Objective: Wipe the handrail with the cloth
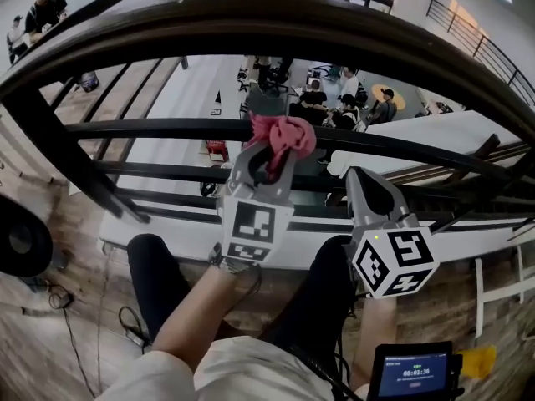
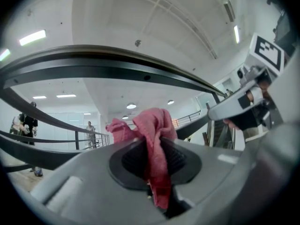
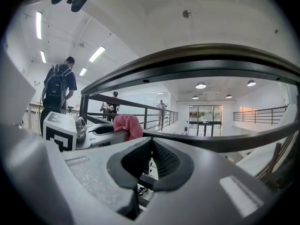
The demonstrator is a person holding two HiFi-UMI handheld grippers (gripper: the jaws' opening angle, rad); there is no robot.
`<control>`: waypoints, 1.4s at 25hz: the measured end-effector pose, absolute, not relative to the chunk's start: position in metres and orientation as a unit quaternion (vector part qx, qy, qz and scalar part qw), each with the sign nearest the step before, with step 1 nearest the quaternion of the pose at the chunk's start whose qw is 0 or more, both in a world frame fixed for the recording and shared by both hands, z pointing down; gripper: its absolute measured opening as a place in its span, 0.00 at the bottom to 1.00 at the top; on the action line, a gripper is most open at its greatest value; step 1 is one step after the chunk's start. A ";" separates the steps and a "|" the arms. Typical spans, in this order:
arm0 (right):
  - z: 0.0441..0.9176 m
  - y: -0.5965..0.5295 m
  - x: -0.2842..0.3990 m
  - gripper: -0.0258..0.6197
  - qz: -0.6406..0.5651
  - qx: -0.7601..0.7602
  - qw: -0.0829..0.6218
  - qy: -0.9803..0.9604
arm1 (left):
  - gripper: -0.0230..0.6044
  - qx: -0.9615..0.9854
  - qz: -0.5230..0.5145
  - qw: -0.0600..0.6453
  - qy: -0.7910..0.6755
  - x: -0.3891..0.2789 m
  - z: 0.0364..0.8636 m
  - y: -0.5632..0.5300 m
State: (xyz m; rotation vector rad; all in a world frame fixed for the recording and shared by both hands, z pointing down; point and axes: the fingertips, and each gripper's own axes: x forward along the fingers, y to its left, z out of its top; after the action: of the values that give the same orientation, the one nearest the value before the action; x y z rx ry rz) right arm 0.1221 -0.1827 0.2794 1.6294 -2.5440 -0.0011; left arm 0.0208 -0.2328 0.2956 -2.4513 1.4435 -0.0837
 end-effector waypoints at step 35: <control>0.284 -0.219 -0.188 0.04 -0.028 0.381 0.068 -0.922 | 0.15 -0.746 -0.059 0.176 0.640 -0.283 0.307 -0.236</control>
State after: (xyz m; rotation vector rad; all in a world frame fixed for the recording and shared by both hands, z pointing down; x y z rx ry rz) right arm -0.1884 -0.2191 0.2838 1.1469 -2.7777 -0.0832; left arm -0.2829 -0.2358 0.3070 -2.1120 1.8108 -0.1674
